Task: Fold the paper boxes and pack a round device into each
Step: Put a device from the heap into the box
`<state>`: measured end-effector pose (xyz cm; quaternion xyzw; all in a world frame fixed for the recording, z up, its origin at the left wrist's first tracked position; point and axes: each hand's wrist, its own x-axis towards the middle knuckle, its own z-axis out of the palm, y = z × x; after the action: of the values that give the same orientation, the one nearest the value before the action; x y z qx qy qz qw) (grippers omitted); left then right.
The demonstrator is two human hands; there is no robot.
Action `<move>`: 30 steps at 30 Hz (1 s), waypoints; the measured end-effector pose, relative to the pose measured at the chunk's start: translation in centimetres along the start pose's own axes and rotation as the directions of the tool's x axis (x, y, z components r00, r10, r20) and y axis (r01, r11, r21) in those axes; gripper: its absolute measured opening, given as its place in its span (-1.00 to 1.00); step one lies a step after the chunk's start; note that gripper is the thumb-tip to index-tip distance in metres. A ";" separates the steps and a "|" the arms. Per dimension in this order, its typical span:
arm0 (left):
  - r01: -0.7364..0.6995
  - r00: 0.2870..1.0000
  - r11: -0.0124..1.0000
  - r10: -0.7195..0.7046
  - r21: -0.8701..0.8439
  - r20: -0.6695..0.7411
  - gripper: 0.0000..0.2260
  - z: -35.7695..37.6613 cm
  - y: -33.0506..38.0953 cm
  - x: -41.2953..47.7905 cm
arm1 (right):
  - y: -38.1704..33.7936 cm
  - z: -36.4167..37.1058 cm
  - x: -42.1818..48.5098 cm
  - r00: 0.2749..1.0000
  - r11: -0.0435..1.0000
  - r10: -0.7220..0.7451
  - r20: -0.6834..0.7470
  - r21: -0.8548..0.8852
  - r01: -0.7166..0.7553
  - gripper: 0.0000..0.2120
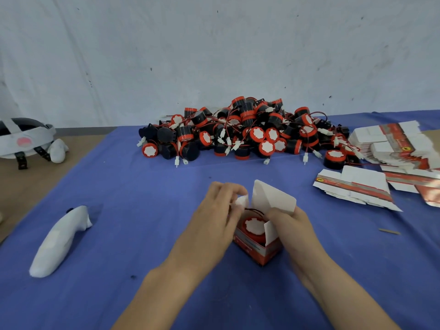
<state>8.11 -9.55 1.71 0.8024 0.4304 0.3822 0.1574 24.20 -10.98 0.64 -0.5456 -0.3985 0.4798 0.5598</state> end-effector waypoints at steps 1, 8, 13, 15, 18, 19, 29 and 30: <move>0.007 0.998 0.999 -0.010 -0.053 -0.060 -0.80 0.0 0.1 0.1 | 0.0 0.1 0.0 1.000 1.000 -0.001 0.002 -0.009 0.001 -0.70; -0.300 0.953 0.807 0.282 0.509 0.114 -0.57 0.5 -0.6 -0.1 | 0.3 0.6 0.1 1.000 1.000 -0.003 -0.027 0.015 0.003 -0.82; -0.310 0.949 0.782 0.287 0.541 0.128 -0.36 0.6 -0.6 -0.5 | 0.5 0.6 0.0 0.999 1.000 -0.004 -0.038 -0.006 0.004 -0.84; -0.303 0.950 0.811 0.297 0.500 0.093 -0.40 0.4 -0.6 -0.8 | 0.5 0.4 0.1 1.000 1.000 -0.011 -0.027 -0.020 0.011 -0.83; -0.315 0.942 0.854 0.334 0.415 0.026 -0.65 -0.2 -0.8 -1.2 | 0.4 0.1 0.0 0.999 0.995 -0.038 0.028 -0.093 0.041 -0.83; -0.298 0.945 0.865 0.327 0.405 -0.004 -0.70 -0.4 -0.8 -1.3 | 0.3 0.0 -0.1 0.996 0.990 -0.052 0.066 -0.131 0.061 -0.81; -0.128 0.992 0.949 0.119 0.288 0.048 -0.72 -0.2 -0.5 -1.9 | 0.7 -1.0 0.6 0.995 0.990 -0.055 0.079 -0.126 0.064 -0.80; -0.133 0.991 0.947 0.132 0.293 0.023 -0.73 -0.3 -0.5 -1.9 | 0.7 -1.1 0.6 0.995 0.992 -0.065 0.077 -0.103 0.073 -0.73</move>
<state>6.89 -10.85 0.69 0.8446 0.4272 0.3226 0.0110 25.34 -10.67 -0.17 -0.5423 -0.4621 0.4581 0.5315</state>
